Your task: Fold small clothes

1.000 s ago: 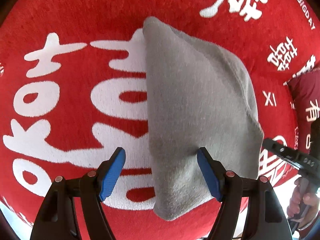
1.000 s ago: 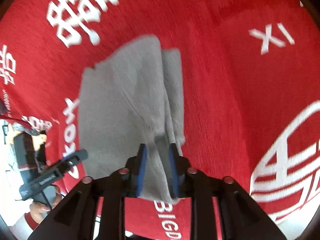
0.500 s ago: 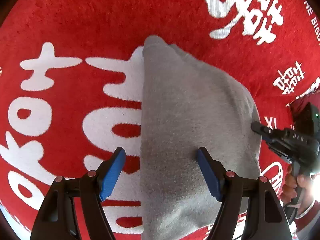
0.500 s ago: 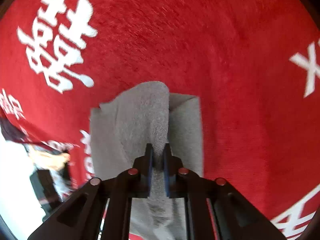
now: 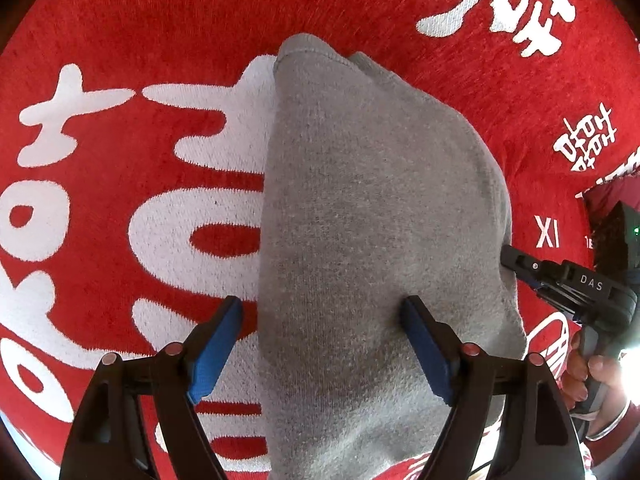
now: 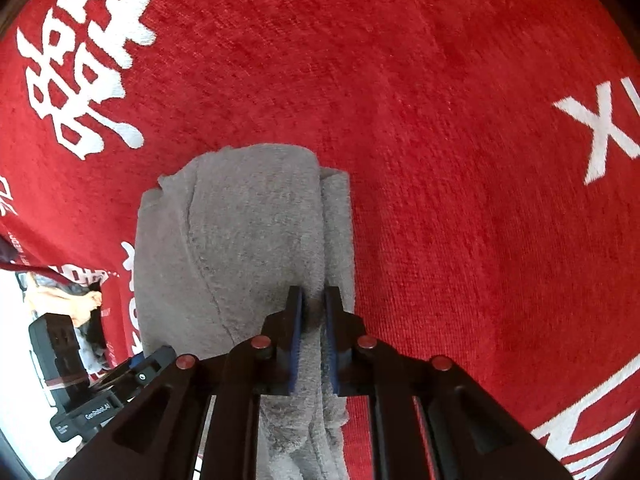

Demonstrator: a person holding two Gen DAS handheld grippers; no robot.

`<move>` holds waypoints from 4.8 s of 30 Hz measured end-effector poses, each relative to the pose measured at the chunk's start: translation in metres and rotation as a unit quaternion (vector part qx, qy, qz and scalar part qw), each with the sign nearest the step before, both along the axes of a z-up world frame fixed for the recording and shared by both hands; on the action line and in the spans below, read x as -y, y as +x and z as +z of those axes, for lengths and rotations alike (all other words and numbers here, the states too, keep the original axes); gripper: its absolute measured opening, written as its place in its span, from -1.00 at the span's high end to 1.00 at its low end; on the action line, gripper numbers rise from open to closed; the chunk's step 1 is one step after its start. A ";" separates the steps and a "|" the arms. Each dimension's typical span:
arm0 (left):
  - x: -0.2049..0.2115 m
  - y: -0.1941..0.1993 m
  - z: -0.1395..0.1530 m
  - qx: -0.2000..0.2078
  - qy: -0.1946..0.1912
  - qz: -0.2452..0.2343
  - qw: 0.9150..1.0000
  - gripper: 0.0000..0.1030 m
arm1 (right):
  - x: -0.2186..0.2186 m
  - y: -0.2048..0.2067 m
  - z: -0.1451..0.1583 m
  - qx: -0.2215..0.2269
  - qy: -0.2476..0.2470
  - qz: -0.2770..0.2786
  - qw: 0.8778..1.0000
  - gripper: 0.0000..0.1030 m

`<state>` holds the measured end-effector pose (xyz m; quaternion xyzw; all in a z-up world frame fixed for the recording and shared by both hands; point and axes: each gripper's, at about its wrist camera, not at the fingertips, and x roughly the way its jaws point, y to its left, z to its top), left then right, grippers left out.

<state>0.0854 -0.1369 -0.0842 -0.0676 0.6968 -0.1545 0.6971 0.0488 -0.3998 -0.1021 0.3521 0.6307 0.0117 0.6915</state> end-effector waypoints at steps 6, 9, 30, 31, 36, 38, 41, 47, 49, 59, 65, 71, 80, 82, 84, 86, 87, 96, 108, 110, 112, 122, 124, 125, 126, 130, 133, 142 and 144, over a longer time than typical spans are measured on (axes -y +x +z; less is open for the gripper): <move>0.006 0.004 -0.006 -0.013 0.006 0.000 1.000 -0.72 | -0.002 0.002 0.001 -0.001 -0.006 0.004 1.000 0.67; 0.007 0.004 -0.006 -0.013 0.004 -0.002 1.000 -0.72 | 0.000 0.001 0.000 -0.005 -0.012 0.004 1.000 0.54; 0.007 0.004 -0.008 -0.011 0.002 -0.003 1.000 -0.72 | 0.019 -0.011 -0.002 -0.003 0.031 -0.012 0.999 0.12; 0.007 0.004 -0.008 -0.011 0.002 -0.003 1.000 -0.72 | 0.019 -0.012 -0.002 -0.003 0.031 -0.011 0.999 0.03; 0.007 0.004 -0.010 -0.014 -0.006 -0.001 1.000 -0.72 | 0.019 -0.016 0.000 0.000 0.039 -0.005 0.999 -0.03; 0.004 0.005 -0.012 -0.022 -0.012 0.006 1.000 -0.72 | 0.019 -0.017 0.001 0.000 0.044 -0.002 0.999 -0.04; 0.001 0.006 -0.015 -0.033 -0.023 0.016 0.999 -0.72 | 0.021 -0.019 -0.001 -0.001 0.052 -0.004 0.999 -0.04; -0.007 0.008 -0.011 -0.035 -0.039 0.009 0.999 -0.72 | 0.024 -0.017 -0.004 0.007 0.077 0.001 0.997 -0.05; -0.012 0.009 -0.010 -0.039 -0.055 0.006 0.998 -0.72 | 0.024 -0.015 -0.004 0.014 0.087 0.010 0.996 -0.05; -0.028 -0.001 -0.010 -0.064 -0.110 -0.042 0.991 -0.72 | 0.023 -0.001 -0.022 0.020 0.127 0.043 0.991 -0.14; -0.020 -0.010 -0.013 -0.083 -0.140 -0.061 0.985 -0.72 | 0.036 -0.003 -0.023 0.031 0.131 0.030 0.990 -0.14; -0.016 -0.008 -0.016 -0.080 -0.141 -0.048 0.986 -0.72 | 0.034 0.007 -0.031 0.039 0.181 0.047 0.982 -0.17; -0.011 -0.002 -0.021 -0.065 -0.125 -0.040 0.989 -0.72 | 0.011 0.032 -0.042 0.049 0.218 0.052 0.973 -0.21; -0.011 -0.003 -0.020 -0.060 -0.120 -0.048 0.990 -0.73 | 0.011 0.031 -0.042 0.050 0.220 0.043 0.973 -0.20; -0.010 -0.004 -0.020 -0.059 -0.119 -0.051 0.990 -0.72 | 0.012 0.028 -0.042 0.043 0.222 0.028 0.974 -0.16; -0.008 -0.004 -0.018 -0.057 -0.110 -0.047 0.991 -0.70 | 0.016 0.025 -0.040 0.030 0.206 0.023 0.978 0.05; -0.007 -0.004 -0.016 -0.053 -0.104 -0.045 0.992 -0.65 | 0.013 0.026 -0.039 0.026 0.197 0.028 0.980 0.22; -0.031 -0.007 0.014 -0.024 -0.165 -0.041 0.985 0.09 | -0.007 0.023 0.001 0.057 0.210 0.034 0.975 0.34; -0.099 -0.034 0.068 -0.001 -0.188 -0.031 0.982 0.09 | -0.064 0.004 0.049 0.074 0.263 0.047 0.961 0.34; -0.115 -0.040 0.072 0.002 -0.180 -0.033 0.983 0.09 | -0.083 -0.001 0.050 0.069 0.273 0.052 0.958 0.34; -0.138 -0.048 0.074 0.002 -0.168 -0.031 0.985 0.09 | -0.103 -0.006 0.047 0.066 0.281 0.057 0.956 0.34; -0.199 -0.076 0.039 -0.015 -0.065 -0.015 0.998 -0.06 | -0.179 -0.019 0.007 0.005 0.190 0.094 0.977 0.32; -0.208 -0.080 0.036 -0.011 -0.038 -0.004 0.999 -0.14 | -0.176 -0.020 0.006 -0.004 0.120 0.104 0.987 0.15; -0.214 -0.082 0.037 -0.009 -0.039 0.007 0.999 -0.14 | -0.174 -0.020 0.007 -0.012 0.096 0.103 0.990 0.11; -0.217 -0.083 0.038 -0.007 -0.039 0.012 0.999 -0.20 | -0.172 -0.021 0.009 -0.018 0.080 0.101 0.991 0.00; -0.224 -0.089 0.049 0.022 -0.006 0.024 0.999 -0.24 | -0.164 -0.030 0.026 -0.021 0.048 0.104 0.993 -0.07; -0.227 -0.092 0.056 0.037 0.012 0.033 0.999 -0.24 | -0.164 -0.045 0.039 -0.016 0.063 0.108 0.992 -0.04; -0.208 -0.104 0.057 0.055 0.041 0.021 0.997 -0.24 | -0.215 -0.076 0.040 -0.033 0.063 0.121 0.990 0.79; -0.199 -0.108 0.057 0.061 0.046 0.012 0.997 -0.24 | -0.217 -0.077 0.047 -0.028 0.023 0.133 0.990 0.79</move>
